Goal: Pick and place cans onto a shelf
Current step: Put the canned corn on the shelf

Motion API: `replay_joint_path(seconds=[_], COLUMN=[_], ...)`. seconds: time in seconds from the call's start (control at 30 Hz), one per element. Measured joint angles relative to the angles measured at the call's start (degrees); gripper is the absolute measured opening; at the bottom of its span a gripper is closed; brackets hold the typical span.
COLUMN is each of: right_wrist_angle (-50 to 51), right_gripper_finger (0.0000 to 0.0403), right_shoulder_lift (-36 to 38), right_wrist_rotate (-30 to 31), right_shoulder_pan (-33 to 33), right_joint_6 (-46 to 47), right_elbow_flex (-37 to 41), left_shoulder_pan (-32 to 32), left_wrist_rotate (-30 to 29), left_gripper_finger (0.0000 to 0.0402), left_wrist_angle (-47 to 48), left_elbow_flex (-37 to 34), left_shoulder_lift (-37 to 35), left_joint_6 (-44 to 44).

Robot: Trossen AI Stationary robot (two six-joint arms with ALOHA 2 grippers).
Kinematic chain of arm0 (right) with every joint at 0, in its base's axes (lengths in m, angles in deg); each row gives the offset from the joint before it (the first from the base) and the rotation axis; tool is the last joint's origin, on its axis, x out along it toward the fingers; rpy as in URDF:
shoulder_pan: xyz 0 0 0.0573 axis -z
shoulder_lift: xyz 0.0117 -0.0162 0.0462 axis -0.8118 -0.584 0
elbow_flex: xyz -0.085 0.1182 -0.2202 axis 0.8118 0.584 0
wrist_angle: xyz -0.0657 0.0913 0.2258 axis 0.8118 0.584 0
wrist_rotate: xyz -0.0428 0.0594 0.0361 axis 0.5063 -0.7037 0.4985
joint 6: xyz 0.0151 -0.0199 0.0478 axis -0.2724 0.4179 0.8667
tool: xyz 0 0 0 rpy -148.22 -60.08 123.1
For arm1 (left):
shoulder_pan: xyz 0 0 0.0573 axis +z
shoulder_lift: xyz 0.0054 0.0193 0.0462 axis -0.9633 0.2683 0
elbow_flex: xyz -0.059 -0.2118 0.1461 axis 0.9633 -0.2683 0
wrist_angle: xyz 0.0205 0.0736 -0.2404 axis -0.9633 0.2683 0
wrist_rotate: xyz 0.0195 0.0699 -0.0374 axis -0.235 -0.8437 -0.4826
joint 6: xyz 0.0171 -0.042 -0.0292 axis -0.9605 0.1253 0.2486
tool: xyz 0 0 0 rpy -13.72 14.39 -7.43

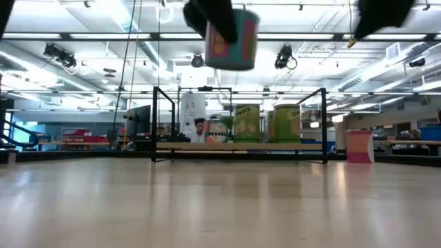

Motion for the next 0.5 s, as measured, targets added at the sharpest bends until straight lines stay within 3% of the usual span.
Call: replay_joint_path(seconds=[0.33, 0.5], right_wrist_angle=[2.2, 2.5], right_gripper_finger=[0.0373, 0.0373], right_shoulder_lift=[11.3, 17.1], right_wrist_rotate=[-2.2, -1.4], right_shoulder_pan=[17.7, 25.1], right_joint_6=[-15.0, -24.7], right_elbow_flex=[0.0, 0.0], left_shoulder_pan=[28.3, 41.6], left_wrist_rotate=[1.9, 10.0], left_gripper_finger=[0.0276, 0.0276], left_wrist_angle=[3.9, -0.9], left_elbow_flex=[0.0, 0.0], left_shoulder_lift=[-10.2, -8.2], left_joint_6=[-13.1, -21.8])
